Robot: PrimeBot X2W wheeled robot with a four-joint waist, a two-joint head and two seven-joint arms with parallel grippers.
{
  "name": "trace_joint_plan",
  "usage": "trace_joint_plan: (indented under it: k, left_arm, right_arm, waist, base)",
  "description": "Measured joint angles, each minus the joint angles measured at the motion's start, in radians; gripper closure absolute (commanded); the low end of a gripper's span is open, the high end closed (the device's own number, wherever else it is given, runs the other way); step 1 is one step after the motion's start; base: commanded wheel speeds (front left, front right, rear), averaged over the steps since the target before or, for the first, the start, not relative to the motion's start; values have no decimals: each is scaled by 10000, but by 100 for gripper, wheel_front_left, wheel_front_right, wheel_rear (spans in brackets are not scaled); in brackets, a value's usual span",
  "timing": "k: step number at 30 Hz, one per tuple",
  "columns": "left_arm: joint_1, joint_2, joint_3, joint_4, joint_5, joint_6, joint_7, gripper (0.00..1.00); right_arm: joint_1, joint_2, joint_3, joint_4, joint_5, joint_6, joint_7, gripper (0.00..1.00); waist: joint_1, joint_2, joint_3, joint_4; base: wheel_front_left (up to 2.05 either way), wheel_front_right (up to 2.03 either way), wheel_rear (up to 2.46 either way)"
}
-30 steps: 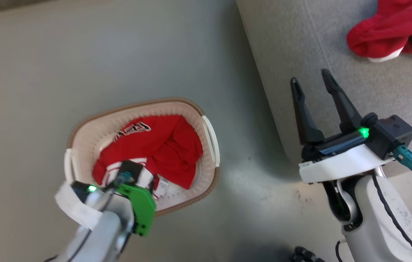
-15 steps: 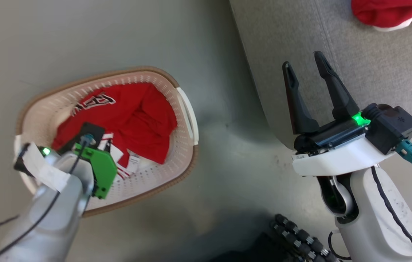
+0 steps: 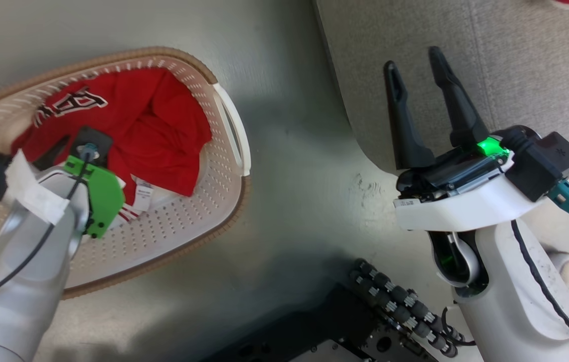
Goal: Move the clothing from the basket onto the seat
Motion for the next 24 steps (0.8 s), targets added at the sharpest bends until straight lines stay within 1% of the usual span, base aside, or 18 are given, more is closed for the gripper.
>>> trace_joint_plan:
  k: [5,11,12,18,19,20,21,22,24]
  left_arm:
    - [-241,61,82,374,-40,12,19,0]
    - [-323,17,107,859,-46,113,184,0]
    - [-327,-6,121,945,-61,115,199,0]
    - [-387,-247,82,1371,-88,136,462,0]
    - [-412,-265,71,1430,-90,128,522,18]
    - [-430,-268,58,1467,-88,125,566,59]
    - [-448,-274,38,1498,-88,125,571,95]
    - [-480,-286,23,1555,-86,125,583,100]
    - [-538,-318,23,1693,-86,123,635,100]
  right_arm:
    - [-90,23,82,13,21,-153,-88,0]
    - [-194,31,245,81,119,-194,-105,0]
    - [-194,33,261,81,123,-265,-117,0]
    - [-197,33,286,105,240,-278,-117,0]
    - [-200,33,291,105,263,-343,-119,0]
    - [-205,35,291,102,265,-362,-119,0]
    - [-214,33,290,88,267,-362,-119,0]
    - [-229,35,290,75,267,-364,-119,0]
    - [-304,35,284,54,267,-426,-119,0]
  waist:
    - [0,0,388,-109]
    - [-1,0,588,-144]
    - [-1,0,600,-142]
    - [-1,0,668,-117]
    - [-1,0,677,-112]
    - [-1,0,686,-106]
    - [-1,0,694,-100]
    - [-1,0,700,-95]
    - [-1,0,711,-86]
  base:
    - [0,0,0]
    - [0,0,0]
    - [0,0,0]
    - [0,0,0]
    - [0,0,0]
    - [0,0,0]
    - [0,0,0]
    - [0,0,0]
    - [0,0,0]
